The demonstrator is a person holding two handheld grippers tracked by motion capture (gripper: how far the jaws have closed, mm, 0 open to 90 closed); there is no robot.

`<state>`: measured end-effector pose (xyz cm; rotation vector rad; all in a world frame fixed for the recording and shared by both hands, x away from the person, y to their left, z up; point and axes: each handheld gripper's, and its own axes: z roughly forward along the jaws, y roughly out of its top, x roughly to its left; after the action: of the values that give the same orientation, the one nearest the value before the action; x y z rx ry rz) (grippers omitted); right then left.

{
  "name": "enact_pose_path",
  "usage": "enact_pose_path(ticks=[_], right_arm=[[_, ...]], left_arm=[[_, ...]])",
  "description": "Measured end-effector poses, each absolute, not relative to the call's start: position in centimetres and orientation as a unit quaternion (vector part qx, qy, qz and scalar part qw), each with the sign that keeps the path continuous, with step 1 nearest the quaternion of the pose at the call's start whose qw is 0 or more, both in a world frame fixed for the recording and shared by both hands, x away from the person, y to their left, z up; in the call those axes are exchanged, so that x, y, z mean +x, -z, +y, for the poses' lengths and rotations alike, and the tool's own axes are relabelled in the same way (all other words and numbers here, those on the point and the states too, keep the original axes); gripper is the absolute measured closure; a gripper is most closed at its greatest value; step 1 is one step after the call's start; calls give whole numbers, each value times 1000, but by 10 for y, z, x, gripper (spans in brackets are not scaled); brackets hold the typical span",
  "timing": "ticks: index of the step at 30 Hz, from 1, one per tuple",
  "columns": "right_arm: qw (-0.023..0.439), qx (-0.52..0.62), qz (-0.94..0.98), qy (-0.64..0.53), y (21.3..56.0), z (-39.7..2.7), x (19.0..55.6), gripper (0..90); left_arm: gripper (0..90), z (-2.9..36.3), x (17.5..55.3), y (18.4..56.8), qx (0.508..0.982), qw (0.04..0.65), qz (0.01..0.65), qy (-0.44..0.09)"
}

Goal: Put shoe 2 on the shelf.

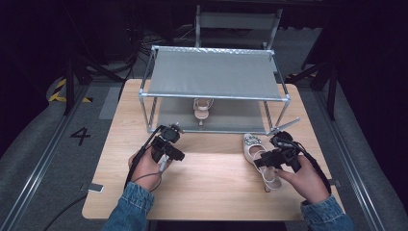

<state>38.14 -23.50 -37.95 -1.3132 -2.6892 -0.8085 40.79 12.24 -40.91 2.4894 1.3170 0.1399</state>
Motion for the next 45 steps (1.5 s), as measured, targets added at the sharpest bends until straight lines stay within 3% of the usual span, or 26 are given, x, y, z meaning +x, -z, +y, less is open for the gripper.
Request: enact_pose_path(ticks=[3,4,5,20,25,32,45], right_arm=[[24,-428,-869,249,388,-230,385,528],[6,-431,-871,237,394,-225,385,525],[-11,-425,-883,200,402,-218,387,649],[-60,-395,-902,163,424,-197,391,643],[-117,-376,-909,136,425,-189,383,753],[-100,-398,-899,150,424,-196,389,839],[-109,-396,-885,219,399,-207,394,847]], left_arm=[[409,123,408,410,871,161,461,-48],[408,123,407,411,871,161,462,-47],[407,124,408,411,872,159,460,-47],[405,131,405,413,867,157,471,-45],[402,130,404,414,867,158,471,-42],[403,135,403,415,864,161,475,-45],[408,154,397,415,858,161,485,-56]])
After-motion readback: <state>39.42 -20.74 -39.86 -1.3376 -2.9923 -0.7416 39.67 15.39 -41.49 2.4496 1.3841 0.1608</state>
